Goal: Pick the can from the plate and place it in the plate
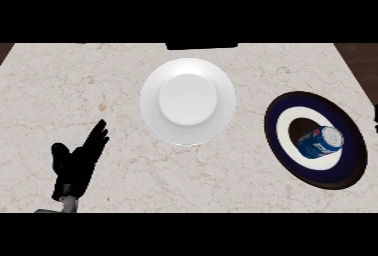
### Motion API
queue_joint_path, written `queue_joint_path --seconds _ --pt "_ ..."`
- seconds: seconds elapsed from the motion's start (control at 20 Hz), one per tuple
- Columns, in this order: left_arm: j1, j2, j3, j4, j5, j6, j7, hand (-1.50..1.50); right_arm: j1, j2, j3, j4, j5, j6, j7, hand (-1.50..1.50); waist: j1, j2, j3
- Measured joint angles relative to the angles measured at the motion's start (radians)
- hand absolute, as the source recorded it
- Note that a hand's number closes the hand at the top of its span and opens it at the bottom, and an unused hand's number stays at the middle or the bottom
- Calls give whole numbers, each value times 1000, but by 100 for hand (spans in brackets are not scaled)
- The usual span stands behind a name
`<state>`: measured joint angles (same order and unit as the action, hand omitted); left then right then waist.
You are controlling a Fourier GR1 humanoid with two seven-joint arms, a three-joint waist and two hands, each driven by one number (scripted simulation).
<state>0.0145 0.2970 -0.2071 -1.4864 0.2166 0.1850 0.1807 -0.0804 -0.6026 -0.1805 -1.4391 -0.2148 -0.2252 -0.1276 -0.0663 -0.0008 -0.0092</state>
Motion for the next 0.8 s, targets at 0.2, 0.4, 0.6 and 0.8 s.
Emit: queue_joint_path --seconds 0.2,0.4,0.6,0.8 --pt "7 -39 2 -1 19 7 -9 0 37 -27 -166 24 -13 -113 -29 -150 19 -4 8" --pt "15 -53 15 0 27 -12 -23 0 143 -24 -263 -31 -36 -95 -68 -150 40 -5 10" --pt "-3 -73 16 32 19 -15 -29 0 245 -75 -288 -128 -26 -40 1 -150 45 -8 13" --pt "-1 -80 16 22 20 -17 -28 0 320 -187 -246 -174 16 60 127 -150 51 -6 11"
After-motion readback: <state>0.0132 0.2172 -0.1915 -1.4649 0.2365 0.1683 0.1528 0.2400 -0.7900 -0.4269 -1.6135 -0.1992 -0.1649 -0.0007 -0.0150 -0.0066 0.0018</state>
